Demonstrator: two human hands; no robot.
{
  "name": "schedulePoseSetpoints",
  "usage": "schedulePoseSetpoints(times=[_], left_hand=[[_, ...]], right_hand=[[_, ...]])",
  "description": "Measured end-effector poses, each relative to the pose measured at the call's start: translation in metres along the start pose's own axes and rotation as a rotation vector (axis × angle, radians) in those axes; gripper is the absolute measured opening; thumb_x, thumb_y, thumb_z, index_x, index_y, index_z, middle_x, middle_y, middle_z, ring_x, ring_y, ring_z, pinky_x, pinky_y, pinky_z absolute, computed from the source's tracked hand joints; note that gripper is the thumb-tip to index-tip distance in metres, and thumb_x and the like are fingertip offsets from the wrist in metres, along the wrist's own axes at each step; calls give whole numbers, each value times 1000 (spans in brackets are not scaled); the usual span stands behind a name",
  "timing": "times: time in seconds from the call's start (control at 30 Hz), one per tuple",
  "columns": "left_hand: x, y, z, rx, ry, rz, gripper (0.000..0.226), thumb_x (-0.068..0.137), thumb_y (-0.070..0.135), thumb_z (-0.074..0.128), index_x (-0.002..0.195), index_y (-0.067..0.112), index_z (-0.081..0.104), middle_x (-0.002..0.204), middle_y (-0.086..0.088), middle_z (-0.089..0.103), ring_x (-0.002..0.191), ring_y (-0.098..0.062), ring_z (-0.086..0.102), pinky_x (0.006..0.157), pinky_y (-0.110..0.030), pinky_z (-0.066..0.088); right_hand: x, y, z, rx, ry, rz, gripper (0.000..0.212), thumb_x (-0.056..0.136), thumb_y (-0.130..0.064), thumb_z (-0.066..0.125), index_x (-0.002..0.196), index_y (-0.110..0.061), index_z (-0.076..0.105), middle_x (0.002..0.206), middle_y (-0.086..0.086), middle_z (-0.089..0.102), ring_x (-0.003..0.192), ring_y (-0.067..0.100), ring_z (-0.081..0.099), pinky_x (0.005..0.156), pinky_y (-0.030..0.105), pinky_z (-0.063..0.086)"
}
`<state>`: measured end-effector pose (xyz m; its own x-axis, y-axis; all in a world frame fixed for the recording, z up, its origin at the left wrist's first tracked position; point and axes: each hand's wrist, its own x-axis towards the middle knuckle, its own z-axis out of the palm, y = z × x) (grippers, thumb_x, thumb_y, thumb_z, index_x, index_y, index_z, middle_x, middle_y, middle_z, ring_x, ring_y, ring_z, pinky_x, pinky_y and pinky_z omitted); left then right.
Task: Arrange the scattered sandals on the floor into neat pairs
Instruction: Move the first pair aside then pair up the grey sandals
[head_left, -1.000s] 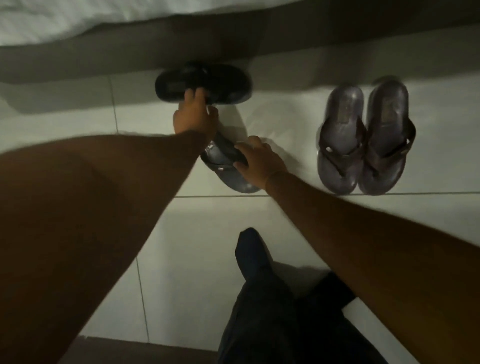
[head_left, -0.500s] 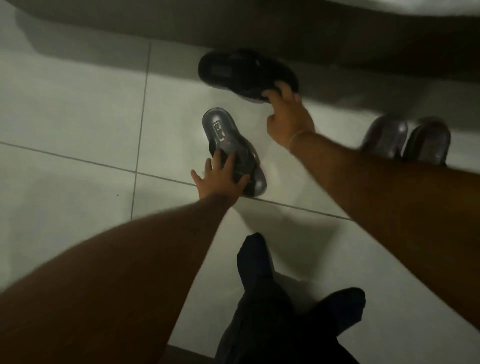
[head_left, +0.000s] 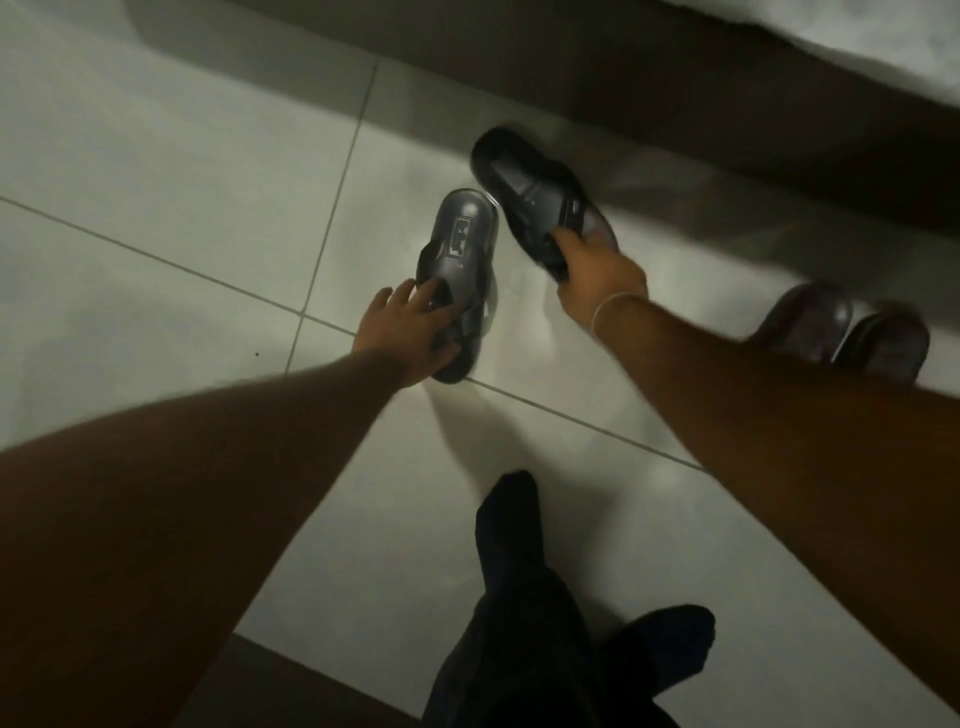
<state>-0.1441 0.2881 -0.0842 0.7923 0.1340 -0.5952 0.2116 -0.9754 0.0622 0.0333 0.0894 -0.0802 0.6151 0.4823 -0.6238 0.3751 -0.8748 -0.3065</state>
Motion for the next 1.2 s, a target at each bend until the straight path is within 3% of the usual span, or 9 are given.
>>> schedulePoseSetpoints(times=[0.17, 0.27, 0.33, 0.47, 0.57, 0.7, 0.87, 1.03, 1.2], left_hand=[[-9, -4, 2, -71, -77, -116, 51, 104, 41, 60, 154, 43, 53, 171, -5, 35, 146, -33, 47, 121, -51, 40], [-8, -12, 0, -78, -118, -114, 51, 105, 40, 58, 156, 46, 51, 177, -6, 27, 149, -35, 44, 119, -50, 40], [-6, -17, -2, -82, -136, -102, 51, 105, 39, 58, 155, 49, 51, 180, -5, 21, 150, -37, 43, 117, -51, 43], [4, -22, -5, -127, -137, -121, 51, 103, 32, 67, 150, 48, 56, 182, 0, 11, 146, -43, 46, 113, -57, 50], [13, -24, -4, -152, -121, -112, 47, 102, 27, 70, 146, 41, 62, 182, 1, 8, 151, -44, 41, 112, -62, 51], [20, -28, -1, -198, -102, -79, 53, 100, 18, 71, 150, 31, 62, 183, -3, 5, 157, -43, 34, 119, -63, 45], [27, -34, 0, -284, -94, -57, 54, 101, 11, 71, 152, 27, 62, 183, -3, 2, 160, -44, 30, 125, -59, 40], [36, -38, 2, -320, -94, -50, 56, 101, 7, 70, 153, 26, 62, 183, -4, 1, 163, -45, 23, 128, -55, 35], [40, -43, 2, -364, -102, -75, 59, 103, 10, 67, 158, 29, 55, 183, -3, 3, 162, -41, 28, 128, -53, 36]], right_hand=[[-40, -11, 42, -12, -50, 3, 80, 103, -29, 61, 172, -32, 19, 152, 19, 57, 127, 47, 64, 108, 50, 53], [-48, -21, 61, -29, -117, 23, 79, 104, -32, 55, 172, -27, 17, 161, 20, 52, 147, 43, 50, 126, 51, 35], [-48, -30, 69, -24, -189, 30, 76, 103, -30, 52, 171, -23, 19, 162, 19, 52, 153, 41, 45, 130, 55, 24], [-49, -49, 79, 54, -196, 36, 74, 103, -34, 61, 168, -26, 27, 174, 17, 32, 167, 43, 15, 138, 51, -2], [-48, -58, 78, 156, -203, 38, 62, 104, -36, 63, 160, -25, 38, 163, 12, 42, 159, 40, 32, 134, 44, 24], [-41, -66, 67, 198, -323, 58, 80, 103, -25, 59, 171, -17, 19, 157, 24, 52, 144, 45, 53, 120, 51, 44], [-35, -69, 66, 294, -396, 69, 89, 103, -31, 61, 173, -25, 7, 166, 17, 43, 150, 43, 46, 126, 46, 40], [-24, -76, 66, 233, -340, 50, 82, 99, -20, 64, 169, -7, 22, 152, 26, 58, 137, 46, 60, 113, 49, 49], [-20, -75, 67, 200, -340, 21, 78, 100, -24, 65, 168, -13, 29, 154, 21, 57, 142, 43, 57, 118, 49, 46]])
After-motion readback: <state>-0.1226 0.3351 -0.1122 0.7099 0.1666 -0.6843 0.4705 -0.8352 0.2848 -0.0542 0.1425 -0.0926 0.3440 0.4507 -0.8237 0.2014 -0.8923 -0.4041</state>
